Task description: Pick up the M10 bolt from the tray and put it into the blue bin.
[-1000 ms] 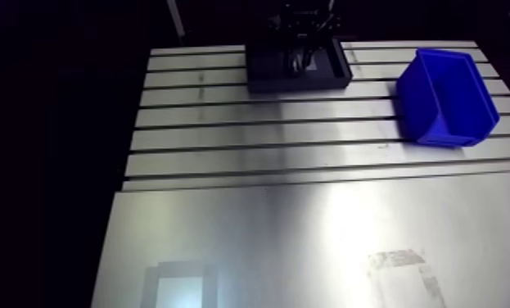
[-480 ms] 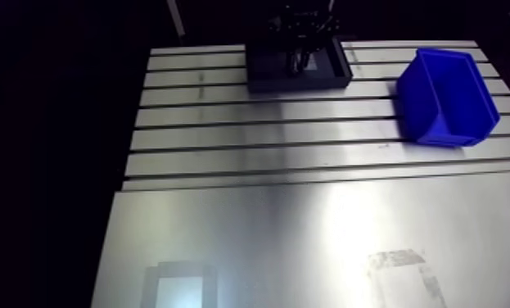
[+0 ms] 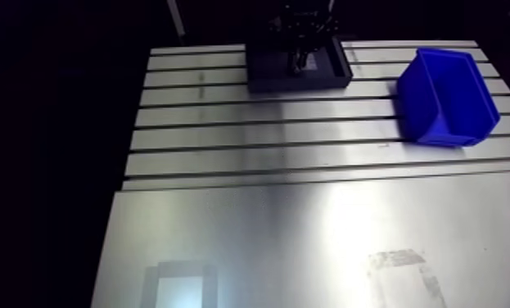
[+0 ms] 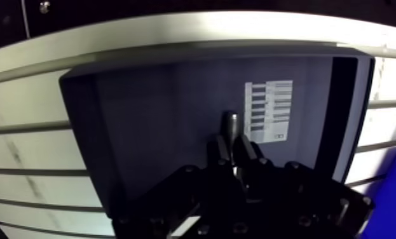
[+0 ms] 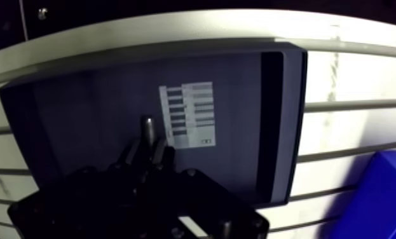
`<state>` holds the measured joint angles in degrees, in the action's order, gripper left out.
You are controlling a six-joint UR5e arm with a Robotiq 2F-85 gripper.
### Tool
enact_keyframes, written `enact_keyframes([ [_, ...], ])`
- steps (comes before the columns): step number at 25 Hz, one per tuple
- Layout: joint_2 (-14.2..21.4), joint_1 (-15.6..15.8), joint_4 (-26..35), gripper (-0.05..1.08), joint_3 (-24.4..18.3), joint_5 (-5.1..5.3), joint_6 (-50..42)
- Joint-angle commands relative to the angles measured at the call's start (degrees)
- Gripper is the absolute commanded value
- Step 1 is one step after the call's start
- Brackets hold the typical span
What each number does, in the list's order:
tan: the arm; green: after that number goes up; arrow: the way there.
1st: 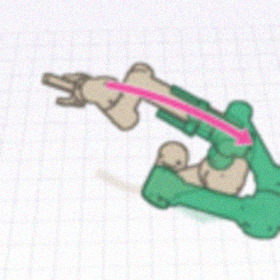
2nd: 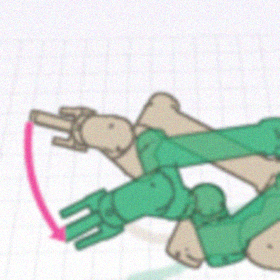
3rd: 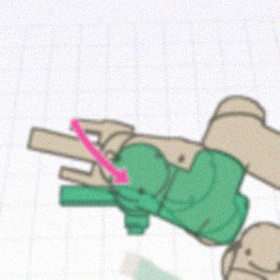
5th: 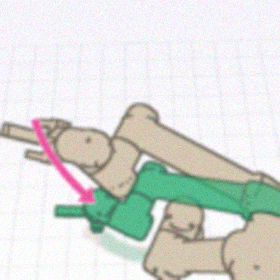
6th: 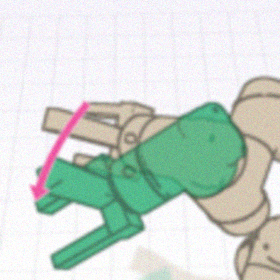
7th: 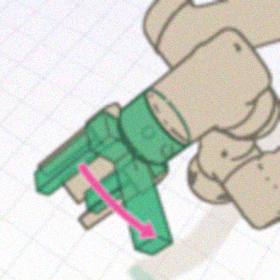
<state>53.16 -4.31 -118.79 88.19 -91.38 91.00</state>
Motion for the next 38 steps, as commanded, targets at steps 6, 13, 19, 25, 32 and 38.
enact_keyframes([
  [6, -0.1, -0.1, -0.6, 0.82, 0.0, 0.01, 0.1],
  [13, 0.7, -0.3, -0.5, 0.90, -0.5, 0.19, 0.4],
  [19, 2.2, -0.6, 0.6, 0.98, -0.7, 0.10, 0.5],
  [25, 4.4, -0.5, 4.5, 1.06, -0.9, -0.16, 1.2],
  [32, 7.6, -0.6, 10.1, 1.07, -3.0, -0.25, 6.3],
  [38, 10.2, -2.0, 14.4, 1.07, -6.3, -0.07, 17.6],
])
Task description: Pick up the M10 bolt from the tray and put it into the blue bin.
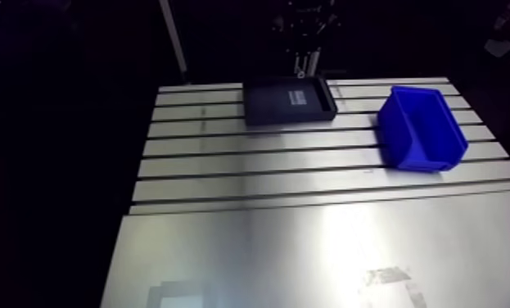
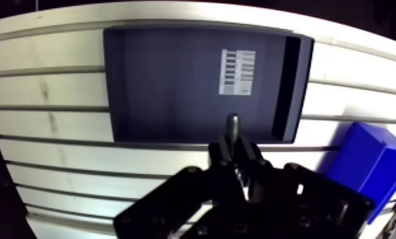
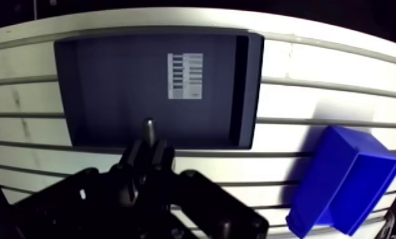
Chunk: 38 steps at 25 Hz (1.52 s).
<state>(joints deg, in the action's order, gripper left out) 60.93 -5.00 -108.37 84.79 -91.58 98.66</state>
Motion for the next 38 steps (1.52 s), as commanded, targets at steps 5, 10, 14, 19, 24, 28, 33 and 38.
enact_keyframes([
  [5, 4.0, -2.0, 7.3, 1.07, -4.5, -0.13, 23.0],
  [10, 6.6, -4.8, 7.6, 1.07, -3.6, 0.13, 37.4],
  [14, 9.2, -7.2, 8.0, 1.07, -3.3, 0.22, 47.4],
  [19, 12.7, -10.6, 10.2, 1.07, -2.0, 0.13, 60.7],
  [24, 15.0, -14.5, 10.4, 1.07, 1.6, -0.13, 74.6],
  [28, 16.5, -17.9, 9.7, 1.07, 5.0, -0.22, 83.3],
  [33, 16.8, -21.6, 8.3, 1.07, 7.3, -0.22, 90.7],
  [38, 16.7, -23.9, 0.8, 1.07, 11.1, -0.39, 95.6],
])
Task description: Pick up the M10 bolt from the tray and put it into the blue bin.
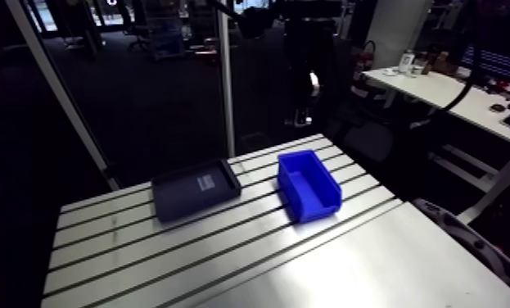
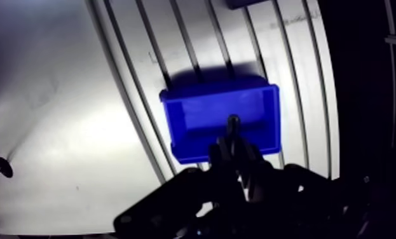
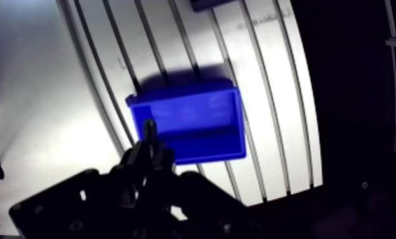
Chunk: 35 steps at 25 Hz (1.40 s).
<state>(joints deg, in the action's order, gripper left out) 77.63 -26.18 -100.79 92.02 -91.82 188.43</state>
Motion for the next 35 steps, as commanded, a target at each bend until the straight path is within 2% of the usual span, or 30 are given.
enact_keyframes([
  [1, -0.1, -2.8, -7.5, 1.08, 4.4, -0.25, 6.1],
  [12, -3.1, -4.6, -14.7, 1.07, 8.3, -0.33, 9.4],
  [20, -4.5, -5.5, -22.8, 1.07, 14.1, -0.42, 10.1],
  [35, -9.0, -5.5, -26.1, 1.07, 15.0, -0.42, 9.9],
])
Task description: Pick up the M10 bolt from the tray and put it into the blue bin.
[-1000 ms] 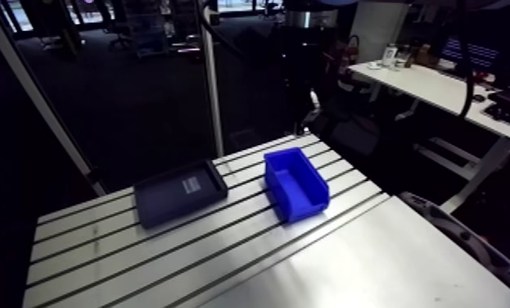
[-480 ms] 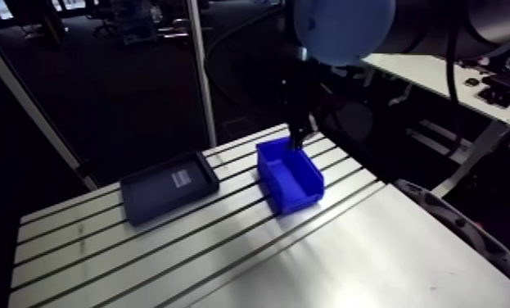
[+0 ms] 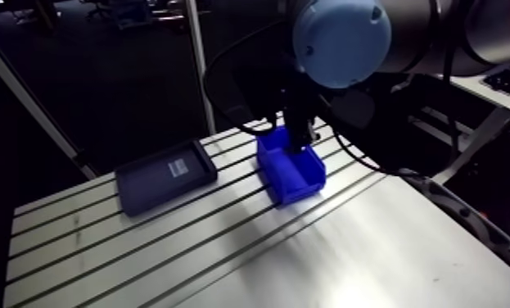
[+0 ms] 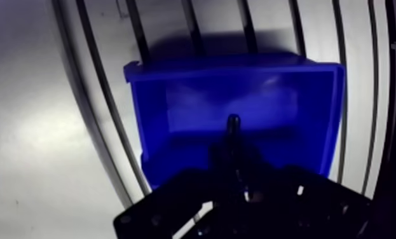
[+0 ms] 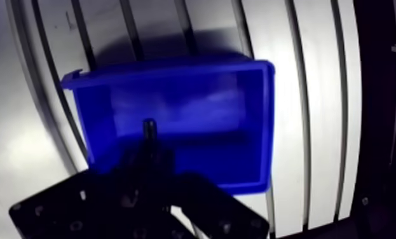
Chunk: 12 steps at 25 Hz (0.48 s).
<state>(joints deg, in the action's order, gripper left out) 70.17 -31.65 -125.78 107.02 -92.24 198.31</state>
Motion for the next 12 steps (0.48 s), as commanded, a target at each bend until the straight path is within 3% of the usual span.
enact_keyframes([
  [1, -1.6, 0.0, -1.1, 1.07, 0.0, 0.00, 0.0],
  [12, -3.7, 0.3, -2.3, 1.07, 0.1, 0.08, -0.1],
])
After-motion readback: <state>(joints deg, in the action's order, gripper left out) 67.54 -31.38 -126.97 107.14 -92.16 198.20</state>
